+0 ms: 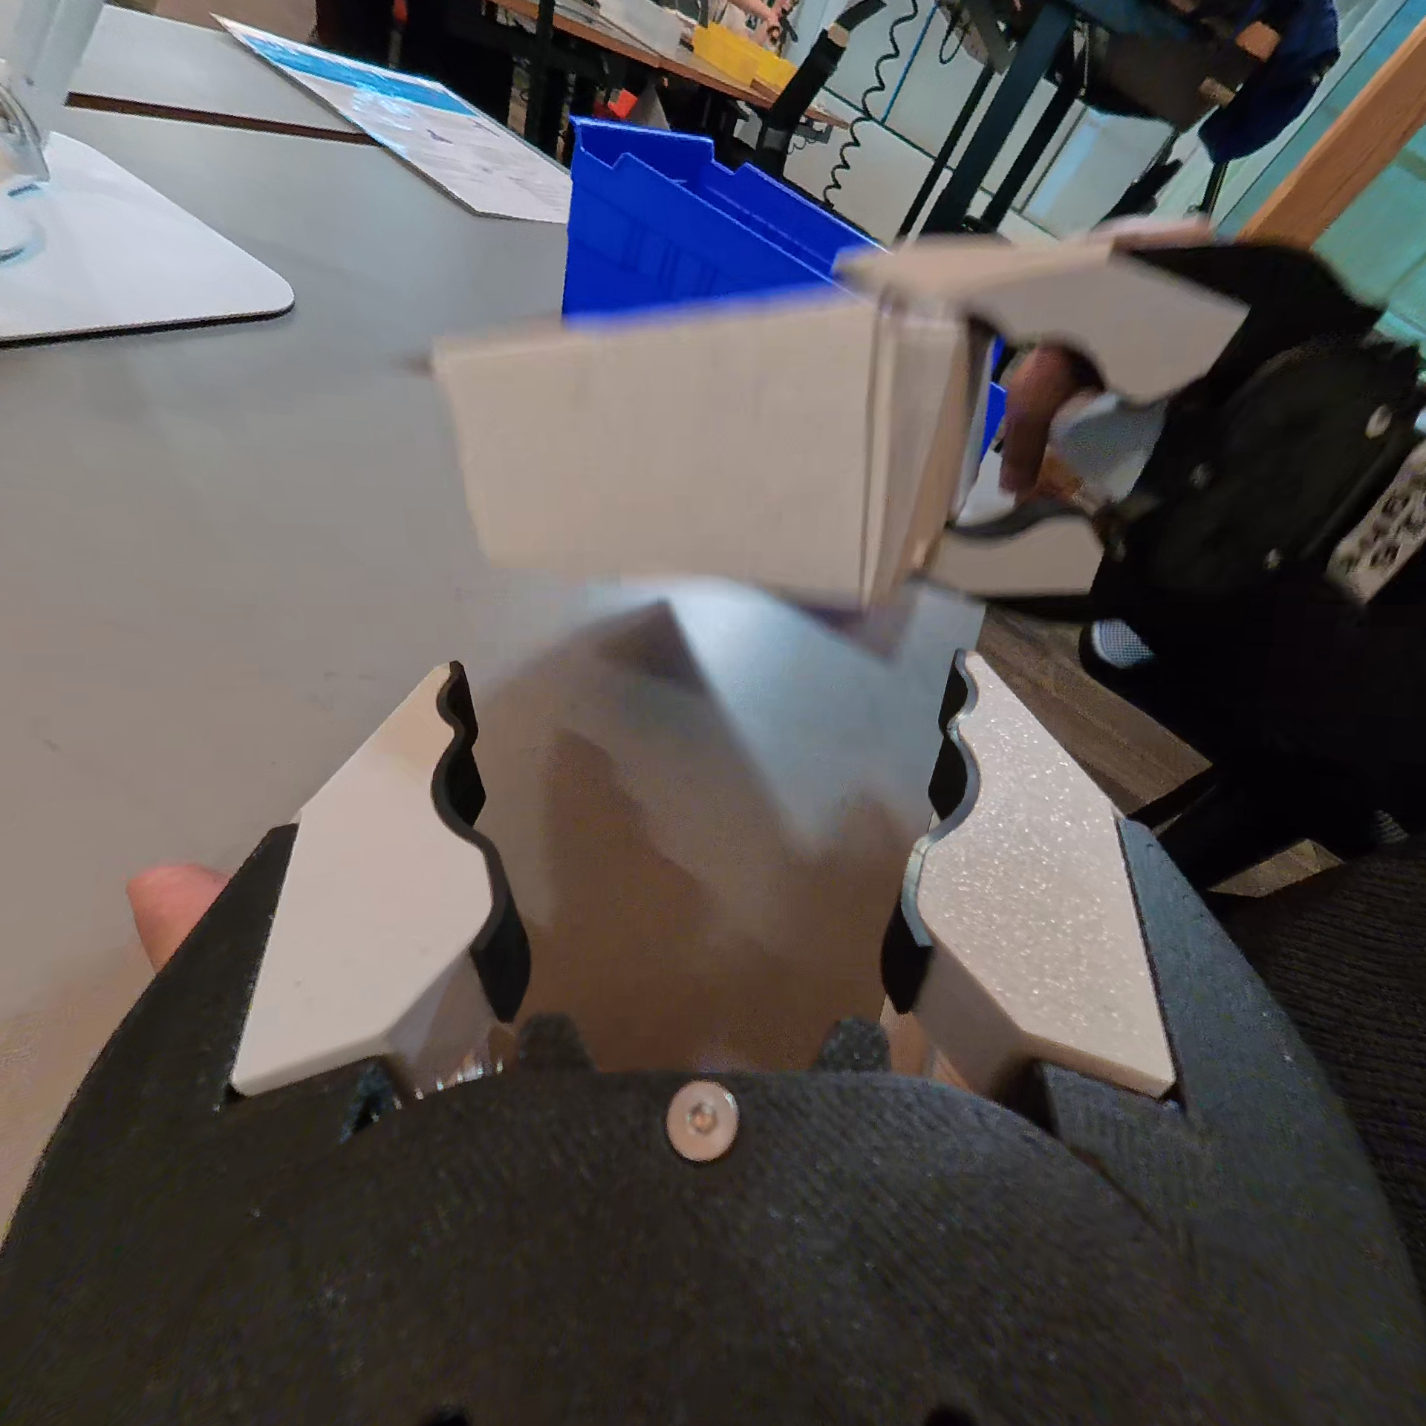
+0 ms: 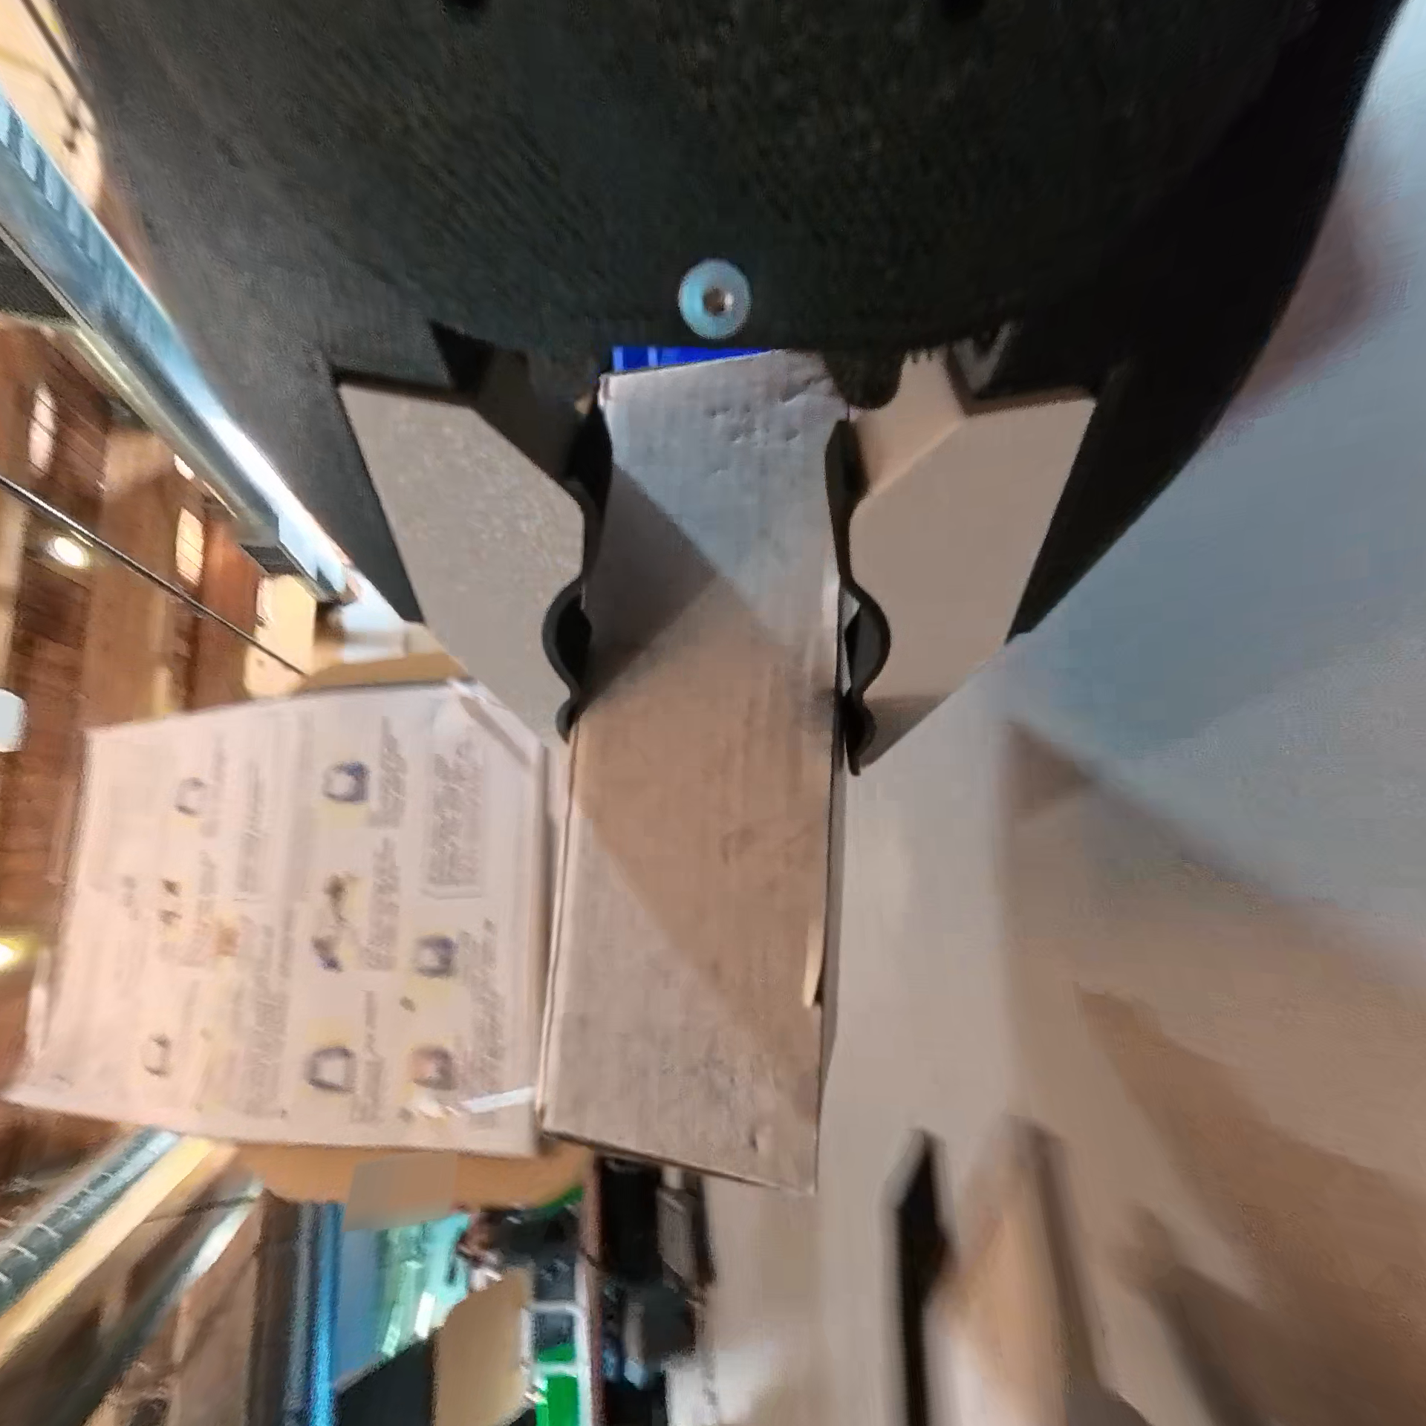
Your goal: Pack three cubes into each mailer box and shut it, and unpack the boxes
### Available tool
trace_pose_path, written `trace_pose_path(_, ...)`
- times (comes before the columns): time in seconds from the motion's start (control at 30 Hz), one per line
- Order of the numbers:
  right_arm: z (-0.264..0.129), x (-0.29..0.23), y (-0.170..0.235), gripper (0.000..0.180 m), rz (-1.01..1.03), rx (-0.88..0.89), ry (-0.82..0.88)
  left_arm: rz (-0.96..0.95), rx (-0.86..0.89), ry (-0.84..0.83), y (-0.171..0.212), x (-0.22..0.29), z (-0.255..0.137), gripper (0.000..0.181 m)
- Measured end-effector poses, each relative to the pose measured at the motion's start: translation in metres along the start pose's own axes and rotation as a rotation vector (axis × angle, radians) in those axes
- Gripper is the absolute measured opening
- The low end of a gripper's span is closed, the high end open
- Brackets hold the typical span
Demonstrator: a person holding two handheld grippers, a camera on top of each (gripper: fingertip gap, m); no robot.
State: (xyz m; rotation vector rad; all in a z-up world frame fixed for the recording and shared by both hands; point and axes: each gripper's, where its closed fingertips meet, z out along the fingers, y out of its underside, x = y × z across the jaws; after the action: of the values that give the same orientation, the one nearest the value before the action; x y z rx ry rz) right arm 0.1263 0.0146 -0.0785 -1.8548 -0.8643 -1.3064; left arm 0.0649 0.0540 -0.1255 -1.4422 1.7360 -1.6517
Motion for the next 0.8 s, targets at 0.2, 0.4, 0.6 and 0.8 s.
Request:
trace_pose_path(0.2, -0.030, 0.107, 0.118, 0.065, -0.036, -0.213, 0.220, 0.004, -0.009, 0.005, 0.002, 0.002, 0.002, 0.118)
trace_pose_path(0.4, -0.033, 0.103, 0.271, 0.065, -0.049, -0.384, 0.119, 0.018, -0.014, 0.008, 0.003, 0.004, 0.003, 0.117)
trace_pose_path(0.6, -0.006, 0.041, 0.302, 0.065, -0.168, -0.360, -0.104, 0.034, -0.020, 0.019, 0.003, 0.008, 0.009, 0.117)
trace_pose_path(0.8, 0.012, 0.015, 0.317, 0.066, -0.143, -0.356, -0.221, 0.054, -0.043, 0.030, 0.006, 0.012, 0.014, 0.117)
